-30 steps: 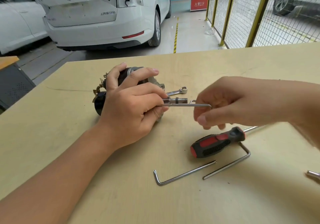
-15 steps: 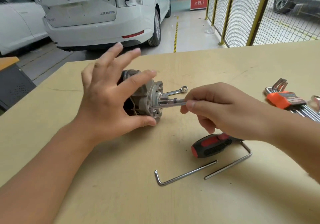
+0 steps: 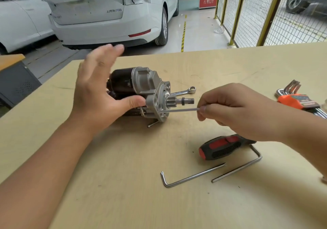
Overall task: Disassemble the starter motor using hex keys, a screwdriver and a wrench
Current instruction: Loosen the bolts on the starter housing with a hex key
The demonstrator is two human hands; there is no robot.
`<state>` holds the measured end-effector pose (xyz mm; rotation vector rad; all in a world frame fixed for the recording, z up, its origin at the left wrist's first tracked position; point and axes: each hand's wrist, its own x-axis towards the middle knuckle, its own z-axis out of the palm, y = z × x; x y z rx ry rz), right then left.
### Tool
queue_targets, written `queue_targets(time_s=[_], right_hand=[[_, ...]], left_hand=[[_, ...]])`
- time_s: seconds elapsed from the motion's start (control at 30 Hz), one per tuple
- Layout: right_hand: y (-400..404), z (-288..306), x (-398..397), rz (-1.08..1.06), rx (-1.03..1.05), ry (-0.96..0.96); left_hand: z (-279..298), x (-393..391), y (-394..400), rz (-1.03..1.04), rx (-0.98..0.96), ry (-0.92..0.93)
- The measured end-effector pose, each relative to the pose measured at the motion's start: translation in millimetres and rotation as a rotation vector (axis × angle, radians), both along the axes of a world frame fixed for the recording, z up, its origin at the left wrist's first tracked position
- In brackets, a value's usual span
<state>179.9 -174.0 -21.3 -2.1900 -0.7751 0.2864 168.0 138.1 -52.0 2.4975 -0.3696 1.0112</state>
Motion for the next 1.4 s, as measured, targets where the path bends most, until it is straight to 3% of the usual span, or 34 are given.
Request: queue_targets(time_s=[0.17, 0.3, 0.5, 0.83, 1.03, 1.13, 1.4], right_hand=[[-5.3, 1.5, 8.9, -0.04, 0.066, 0.066], [-2.5, -2.8, 6.2, -0.004, 0.001, -0.008], [-5.3, -7.1, 10.9, -0.023, 0.044, 0.02], [-9.5, -14.2, 19.7, -0.064, 0.151, 0.061], [-10.8, -14.7, 21.5, -0.043, 0.167, 0.085], [-11.9, -13.7, 21.8, -0.024, 0.129, 0.018], [-12.9, -13.8, 21.6, -0.015, 0.086, -0.029]], left_hand=[[-5.9, 3.5, 11.6, 0.046, -0.412, 0.141], [-16.6, 14.3, 21.7, -0.128, -0.645, 0.264], [-22.4, 20.4, 34.8, -0.332, -0.8, 0.497], [-16.0, 18.0, 35.7, -0.337, -0.782, 0.511], [-8.7, 12.7, 36.1, -0.275, -0.611, 0.539], [-4.2, 9.9, 39.8, -0.223, -0.513, 0.463], [-6.2, 2.2, 31.4, -0.237, -0.484, 0.274]])
